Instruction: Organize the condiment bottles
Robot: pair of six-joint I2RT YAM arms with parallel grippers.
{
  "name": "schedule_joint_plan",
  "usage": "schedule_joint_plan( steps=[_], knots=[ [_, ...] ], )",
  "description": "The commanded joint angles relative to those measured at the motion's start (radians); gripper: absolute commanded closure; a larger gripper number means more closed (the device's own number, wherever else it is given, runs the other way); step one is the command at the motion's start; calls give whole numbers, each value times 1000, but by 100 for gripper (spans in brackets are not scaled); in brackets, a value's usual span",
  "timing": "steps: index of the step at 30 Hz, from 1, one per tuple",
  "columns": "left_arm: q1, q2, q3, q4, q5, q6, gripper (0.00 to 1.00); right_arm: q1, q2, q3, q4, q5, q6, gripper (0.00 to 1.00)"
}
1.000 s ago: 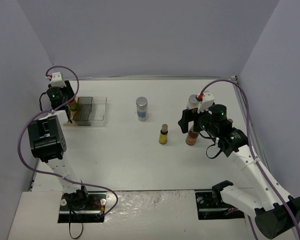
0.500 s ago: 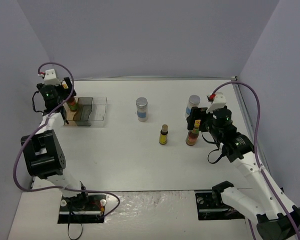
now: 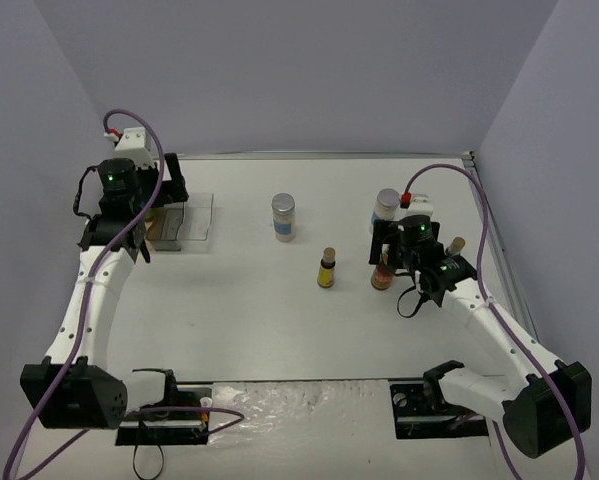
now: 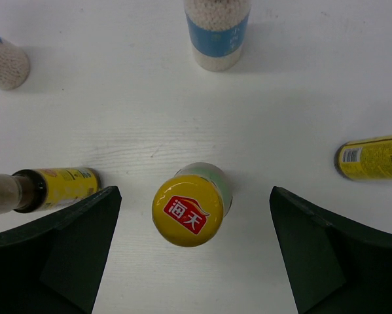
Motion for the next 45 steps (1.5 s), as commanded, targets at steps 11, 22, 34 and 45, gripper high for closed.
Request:
schedule_joint_plan(
  steps=[11, 22, 34, 45],
  knots=[
    [-133, -271, -73, -194, -24, -36, 3, 19, 63, -118, 268, 49, 29, 28],
    [-146, -312, -83, -254, -18, -32, 3, 20, 10, -190, 362, 120, 5, 65],
    [-152, -347, -100, -288, -15, -37, 3, 21, -76, -56, 310, 120, -114, 100],
    [-152, -372, -99, -326, -6, -26, 3, 76, 98, 348, 245, -117, -250, 100]
  ],
)
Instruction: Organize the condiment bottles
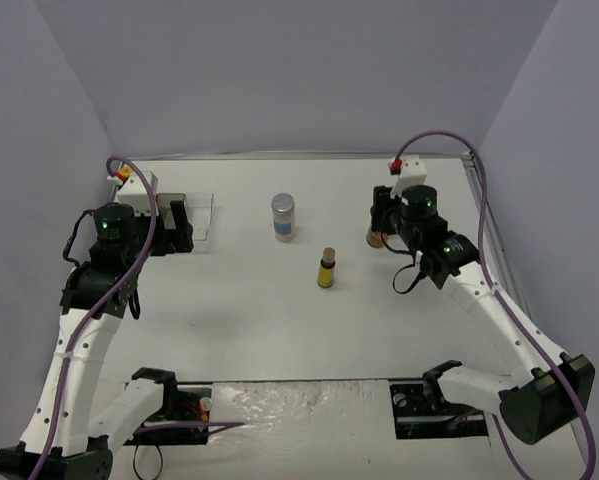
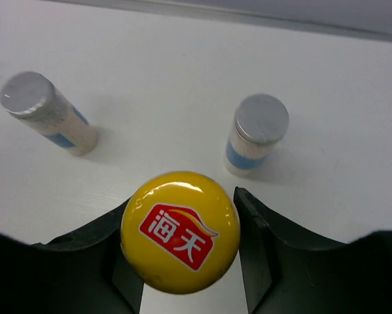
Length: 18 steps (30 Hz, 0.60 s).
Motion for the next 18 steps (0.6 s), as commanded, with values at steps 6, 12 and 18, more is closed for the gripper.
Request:
schedule_joint_plan(
  steps=[6, 12, 18],
  knots=[
    [-9, -36, 15, -4, 23, 8, 3, 235, 217, 357, 136, -114, -144, 100],
    [-13, -73, -6, -18, 12, 12, 3, 418, 400, 496, 150, -155, -172, 100],
    [-13, -104, -35, -34, -4, 0, 3, 524, 532, 483, 314, -192, -151, 100]
  ],
)
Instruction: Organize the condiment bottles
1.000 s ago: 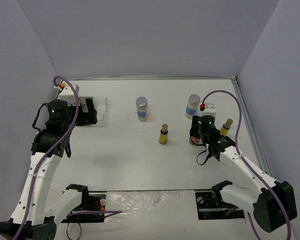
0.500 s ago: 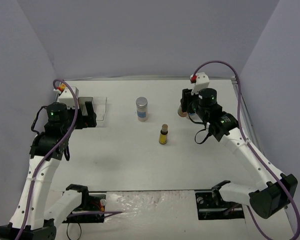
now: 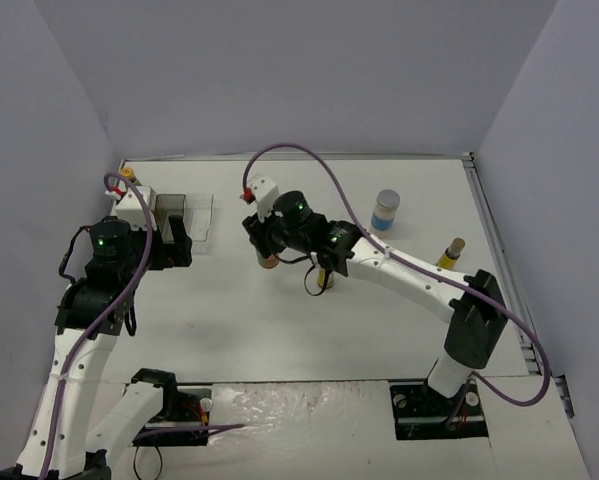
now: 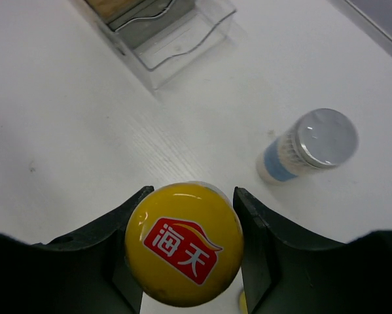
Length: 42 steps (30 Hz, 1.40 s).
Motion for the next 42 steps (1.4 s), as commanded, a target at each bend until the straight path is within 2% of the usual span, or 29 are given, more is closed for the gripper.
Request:
schedule_joint_plan(
  steps=[1, 9, 17, 23, 30, 34, 36, 42],
  knots=[
    [-7, -23, 5, 10, -21, -11, 3, 54, 56, 46, 286, -36, -10, 100],
    [-10, -53, -24, -6, -29, -33, 3, 68, 184, 8, 448, -93, 33, 100],
    [-34, -75, -41, -33, -57, -11, 3, 77, 236, -26, 463, -92, 59, 98],
    [-42, -82, -82, -17, -32, -16, 3, 76, 252, -68, 458, -79, 61, 78],
    [-51, -77, -83, -3, -2, -14, 3, 77, 196, -82, 438, -62, 59, 36],
    [-54, -67, -83, 9, 27, -16, 3, 76, 129, -88, 402, -54, 49, 23],
    [-56, -56, -84, 19, 55, -18, 3, 76, 73, -98, 367, -55, 46, 10],
    [-66, -31, -92, 74, 113, -40, 3, 75, -113, -209, 293, 22, 46, 0]
  ],
)
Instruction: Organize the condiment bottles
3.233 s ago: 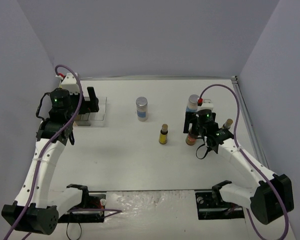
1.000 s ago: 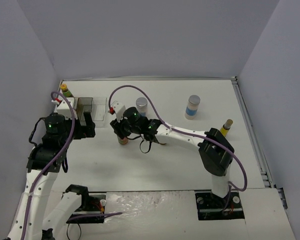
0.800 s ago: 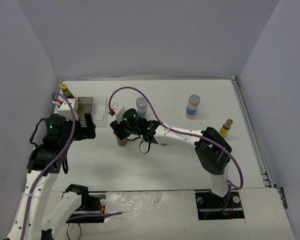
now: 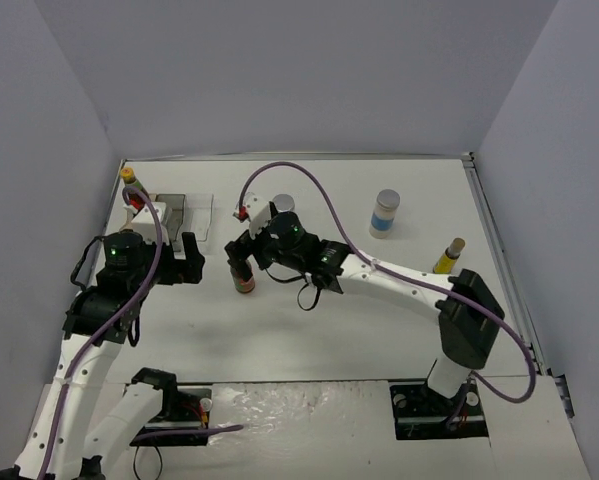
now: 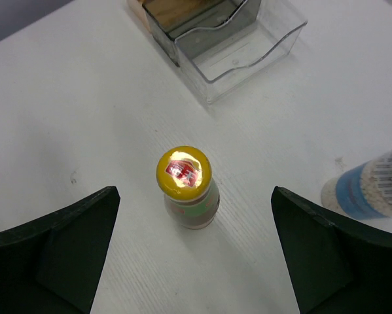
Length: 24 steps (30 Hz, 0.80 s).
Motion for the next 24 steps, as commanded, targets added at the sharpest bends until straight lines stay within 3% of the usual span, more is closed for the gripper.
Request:
schedule_joint_plan(
  steps=[1, 7, 11, 19, 24],
  knots=[
    [-14, 31, 6, 117, 69, -30, 3, -2, -231, -91, -9, 108, -8, 0],
    [-46, 65, -54, 271, 97, -106, 3, -33, -453, -208, -101, 259, -8, 0],
    [-92, 92, -101, 370, 71, -127, 3, -100, -557, -280, -113, 258, 19, 0],
    [-265, 200, -163, 537, -100, -56, 3, -176, -656, -357, -119, 260, 67, 0],
    [-291, 244, -220, 656, -179, -53, 3, -183, -681, -373, -130, 279, 69, 0]
  ],
)
